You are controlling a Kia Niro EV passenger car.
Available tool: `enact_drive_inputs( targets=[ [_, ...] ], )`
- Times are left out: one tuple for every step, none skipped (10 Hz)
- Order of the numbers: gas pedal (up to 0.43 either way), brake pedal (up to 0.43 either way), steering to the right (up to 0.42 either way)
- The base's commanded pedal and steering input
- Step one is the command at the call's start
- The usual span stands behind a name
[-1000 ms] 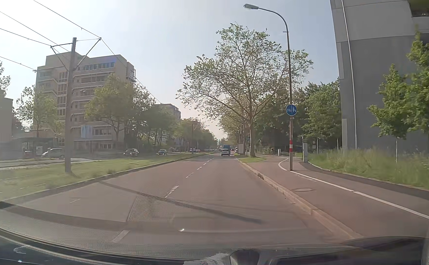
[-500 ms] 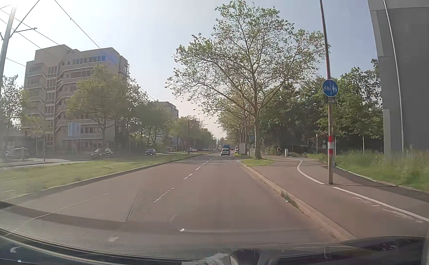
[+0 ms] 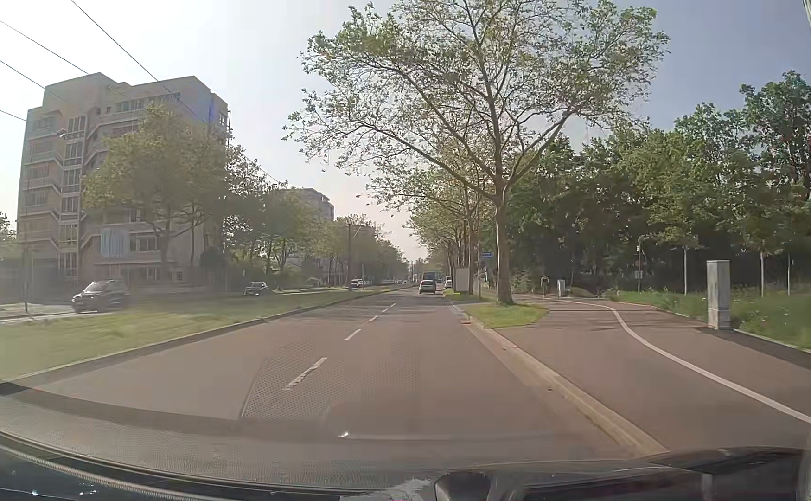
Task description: Follow the waypoints while adhering to traffic rules and regulations
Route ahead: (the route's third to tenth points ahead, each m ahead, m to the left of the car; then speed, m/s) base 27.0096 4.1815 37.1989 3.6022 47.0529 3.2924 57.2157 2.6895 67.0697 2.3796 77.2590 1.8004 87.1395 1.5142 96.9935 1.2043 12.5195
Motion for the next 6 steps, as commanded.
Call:
enact_drive_inputs(
  targets=[
    [0.067, 0.000, 0.001],
    [0.067, 0.000, 0.001],
    [0.067, 0.000, 0.001],
    [0.067, 0.000, 0.001],
    [0.067, 0.000, 0.001],
    [0.067, 0.000, 0.001]
  ],
)
